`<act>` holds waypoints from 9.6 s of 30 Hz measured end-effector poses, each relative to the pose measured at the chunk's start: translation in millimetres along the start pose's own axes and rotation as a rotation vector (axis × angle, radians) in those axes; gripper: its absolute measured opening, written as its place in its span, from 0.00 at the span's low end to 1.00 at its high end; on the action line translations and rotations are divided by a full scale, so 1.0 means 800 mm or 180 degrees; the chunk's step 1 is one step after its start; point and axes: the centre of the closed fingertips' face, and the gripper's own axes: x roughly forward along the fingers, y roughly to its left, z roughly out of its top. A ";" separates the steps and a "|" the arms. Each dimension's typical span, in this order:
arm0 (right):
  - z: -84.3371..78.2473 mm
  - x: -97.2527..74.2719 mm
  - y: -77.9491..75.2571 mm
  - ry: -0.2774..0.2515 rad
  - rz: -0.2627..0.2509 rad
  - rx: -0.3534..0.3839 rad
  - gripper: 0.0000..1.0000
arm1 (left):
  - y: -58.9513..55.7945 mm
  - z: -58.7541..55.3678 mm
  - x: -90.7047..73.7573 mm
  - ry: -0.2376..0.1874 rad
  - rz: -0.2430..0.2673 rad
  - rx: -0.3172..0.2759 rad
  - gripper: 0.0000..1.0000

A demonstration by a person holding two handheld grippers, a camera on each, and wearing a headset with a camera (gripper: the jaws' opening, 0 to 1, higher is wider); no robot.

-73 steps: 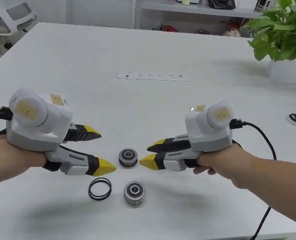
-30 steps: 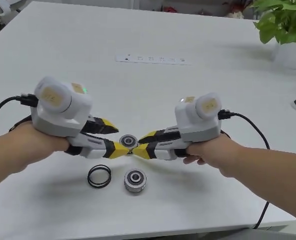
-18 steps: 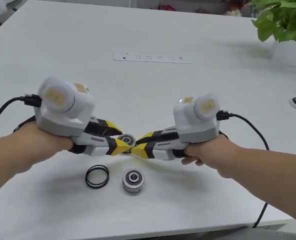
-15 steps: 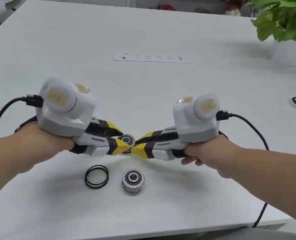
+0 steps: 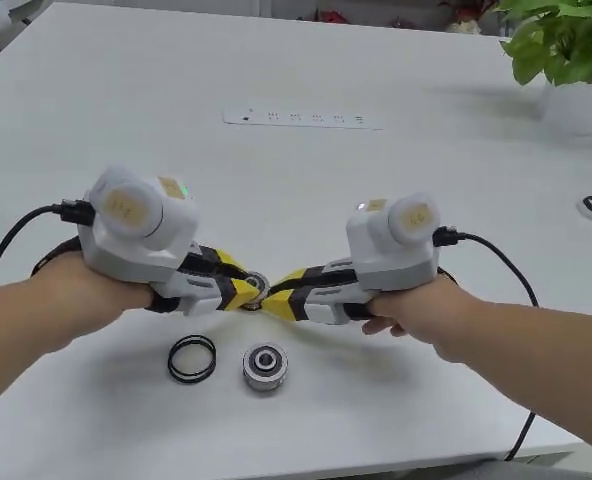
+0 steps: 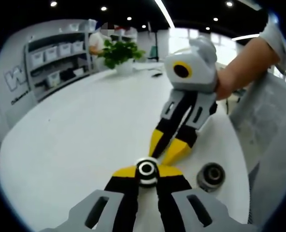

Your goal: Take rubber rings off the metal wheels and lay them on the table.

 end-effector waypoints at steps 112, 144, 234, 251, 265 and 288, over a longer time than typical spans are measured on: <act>0.051 -0.021 0.009 -0.0837 0.0236 0.1518 0.00 | -0.009 0.022 -0.032 -0.0148 -0.0014 0.0051 0.28; 0.075 -0.035 0.025 -0.0999 0.0342 0.1561 0.00 | 0.001 0.027 -0.088 -0.0370 0.0187 -0.0081 0.53; 0.008 0.022 0.113 0.0100 0.0556 0.1267 0.00 | -0.035 -0.040 -0.159 -0.0255 0.0297 -0.0180 0.65; 0.010 0.023 0.112 0.0113 0.0432 0.0892 0.07 | -0.038 -0.043 -0.163 -0.0231 0.0319 -0.0184 0.65; 0.027 0.012 0.108 -0.0002 0.0398 0.0786 0.13 | -0.037 -0.034 -0.165 -0.0241 0.0317 -0.0157 0.65; 0.070 -0.039 0.100 -0.0313 0.0299 0.0396 0.23 | -0.031 -0.008 -0.173 -0.0327 0.0343 -0.0108 0.67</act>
